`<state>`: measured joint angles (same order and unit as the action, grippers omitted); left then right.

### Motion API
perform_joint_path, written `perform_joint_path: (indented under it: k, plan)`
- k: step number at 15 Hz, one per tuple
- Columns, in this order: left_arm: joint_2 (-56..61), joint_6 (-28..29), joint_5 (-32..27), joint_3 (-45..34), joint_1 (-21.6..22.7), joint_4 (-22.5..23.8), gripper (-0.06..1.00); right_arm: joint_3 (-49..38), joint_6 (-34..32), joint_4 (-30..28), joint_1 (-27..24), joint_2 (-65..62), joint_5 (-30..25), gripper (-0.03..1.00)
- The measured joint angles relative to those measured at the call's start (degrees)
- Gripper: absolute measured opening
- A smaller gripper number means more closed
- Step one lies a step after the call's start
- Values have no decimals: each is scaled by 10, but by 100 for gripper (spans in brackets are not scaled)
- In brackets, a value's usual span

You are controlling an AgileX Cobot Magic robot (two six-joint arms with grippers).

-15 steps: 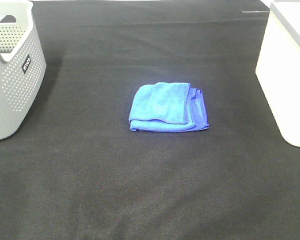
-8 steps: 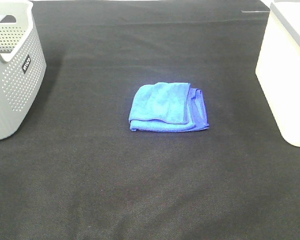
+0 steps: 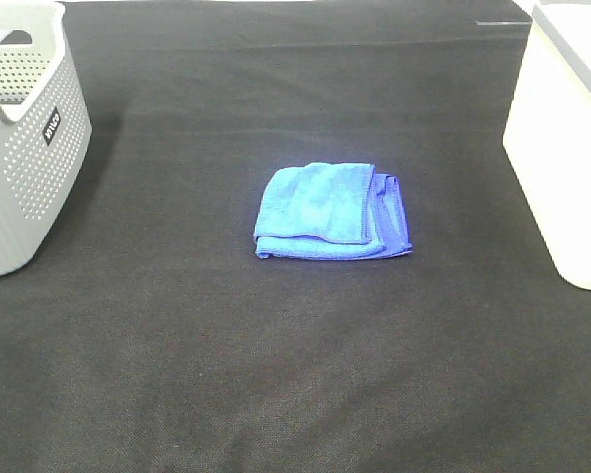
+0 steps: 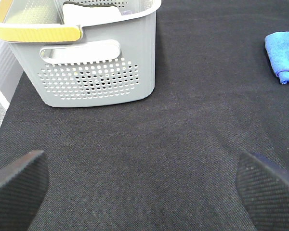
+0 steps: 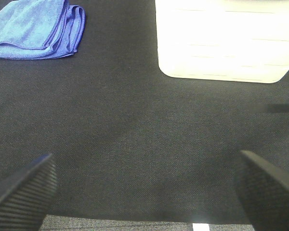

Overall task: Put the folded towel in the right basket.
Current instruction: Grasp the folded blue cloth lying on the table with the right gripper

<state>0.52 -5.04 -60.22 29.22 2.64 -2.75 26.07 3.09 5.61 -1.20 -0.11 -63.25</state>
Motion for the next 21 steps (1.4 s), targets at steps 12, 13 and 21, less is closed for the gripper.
perform_joint_path:
  k: [12,13,21]
  plan:
    - [0,0,0,0,0,0,99,0,13,0,0,0,0,96]
    - [0,0,0,0,0,0,99,0,13,0,0,0,0,96]
    - [0,0,0,0,0,0,99,1,25,1,0,1,1,96]
